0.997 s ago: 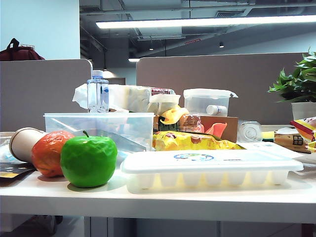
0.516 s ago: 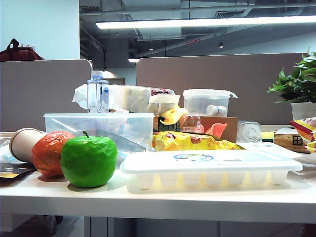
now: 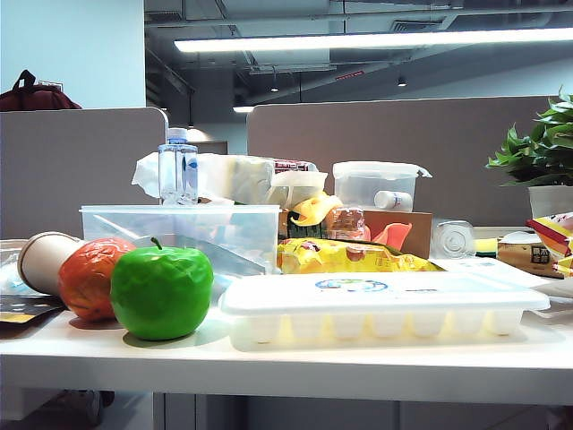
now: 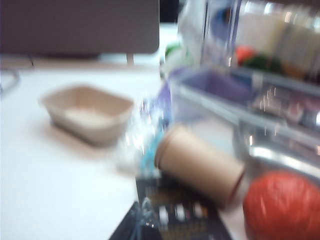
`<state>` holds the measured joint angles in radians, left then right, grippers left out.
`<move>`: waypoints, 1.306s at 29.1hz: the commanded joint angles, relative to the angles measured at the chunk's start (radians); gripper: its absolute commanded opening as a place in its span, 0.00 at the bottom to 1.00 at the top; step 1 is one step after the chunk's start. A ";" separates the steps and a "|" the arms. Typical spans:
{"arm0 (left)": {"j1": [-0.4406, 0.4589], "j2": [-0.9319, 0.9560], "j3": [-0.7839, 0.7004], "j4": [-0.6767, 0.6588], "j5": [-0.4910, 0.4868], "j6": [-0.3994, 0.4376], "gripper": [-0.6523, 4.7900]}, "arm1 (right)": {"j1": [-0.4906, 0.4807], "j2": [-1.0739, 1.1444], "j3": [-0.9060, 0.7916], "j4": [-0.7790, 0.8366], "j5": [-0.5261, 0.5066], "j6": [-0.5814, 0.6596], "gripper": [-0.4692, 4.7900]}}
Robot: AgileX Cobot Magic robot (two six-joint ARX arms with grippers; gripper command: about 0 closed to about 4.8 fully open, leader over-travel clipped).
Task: Pick up the metal ice scoop from the table and place it inside the transparent plastic box.
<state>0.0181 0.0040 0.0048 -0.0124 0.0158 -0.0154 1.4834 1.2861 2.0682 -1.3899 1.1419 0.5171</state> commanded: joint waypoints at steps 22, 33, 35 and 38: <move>-0.107 0.001 0.003 0.074 -0.001 0.004 0.11 | 0.240 -0.135 -0.376 0.005 0.248 0.341 0.08; -0.065 0.001 0.002 0.037 -0.001 0.004 0.11 | 0.249 -0.139 -0.377 0.005 0.283 0.338 0.08; -0.042 0.001 0.002 0.038 -0.001 0.004 0.11 | 0.249 -0.142 -0.377 0.005 0.285 0.326 0.08; -0.016 0.001 0.002 0.048 -0.001 0.004 0.11 | 0.249 -0.145 -0.377 0.005 0.301 0.316 0.08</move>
<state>-0.0044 0.0048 0.0051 0.0181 0.0151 -0.0154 1.7321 1.1431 1.6894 -1.3895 1.4185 0.8406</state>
